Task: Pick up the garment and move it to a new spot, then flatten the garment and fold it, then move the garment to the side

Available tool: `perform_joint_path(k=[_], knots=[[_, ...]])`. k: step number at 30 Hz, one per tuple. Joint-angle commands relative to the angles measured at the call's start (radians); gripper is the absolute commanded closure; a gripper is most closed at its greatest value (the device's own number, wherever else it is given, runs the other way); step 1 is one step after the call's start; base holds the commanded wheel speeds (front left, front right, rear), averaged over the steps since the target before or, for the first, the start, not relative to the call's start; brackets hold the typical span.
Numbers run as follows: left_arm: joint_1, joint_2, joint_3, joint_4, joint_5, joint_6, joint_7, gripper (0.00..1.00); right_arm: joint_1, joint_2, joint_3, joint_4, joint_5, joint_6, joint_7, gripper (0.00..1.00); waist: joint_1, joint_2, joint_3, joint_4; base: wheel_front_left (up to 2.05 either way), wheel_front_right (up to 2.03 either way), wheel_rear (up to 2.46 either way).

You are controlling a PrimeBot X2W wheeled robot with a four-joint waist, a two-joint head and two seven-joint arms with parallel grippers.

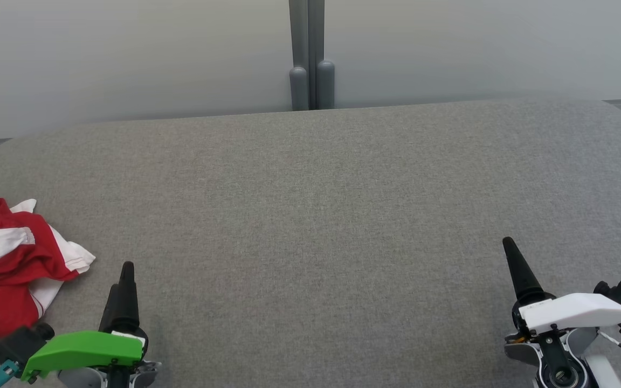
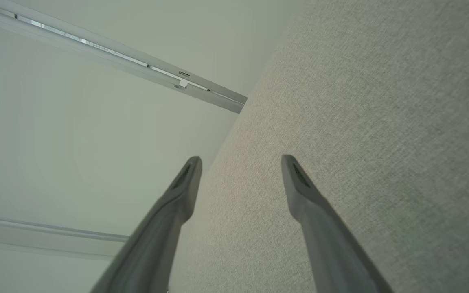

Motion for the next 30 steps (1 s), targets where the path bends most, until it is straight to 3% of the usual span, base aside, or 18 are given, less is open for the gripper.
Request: perform_joint_path(k=[1,13,30], knots=[[-0.021,0.012,-0.004,-0.007,0.05,0.003,-0.013,0.0,-0.03,-0.01,0.004,-0.011,-0.054,0.0,-0.013,0.0,0.0,0.0,0.001,0.0,0.0,0.0,0.0],[-0.028,0.026,-0.036,0.012,0.257,0.025,-0.06,0.0,-0.039,-0.014,0.027,-0.004,-0.279,0.0,-0.062,0.0,0.0,0.0,0.005,0.0,0.0,0.0,0.0],[-0.036,0.031,-0.055,0.028,0.472,0.027,-0.113,0.0,-0.055,-0.022,0.056,0.002,-0.499,0.0,-0.118,0.0,0.0,0.0,0.012,-0.001,0.0,0.0,0.0]])
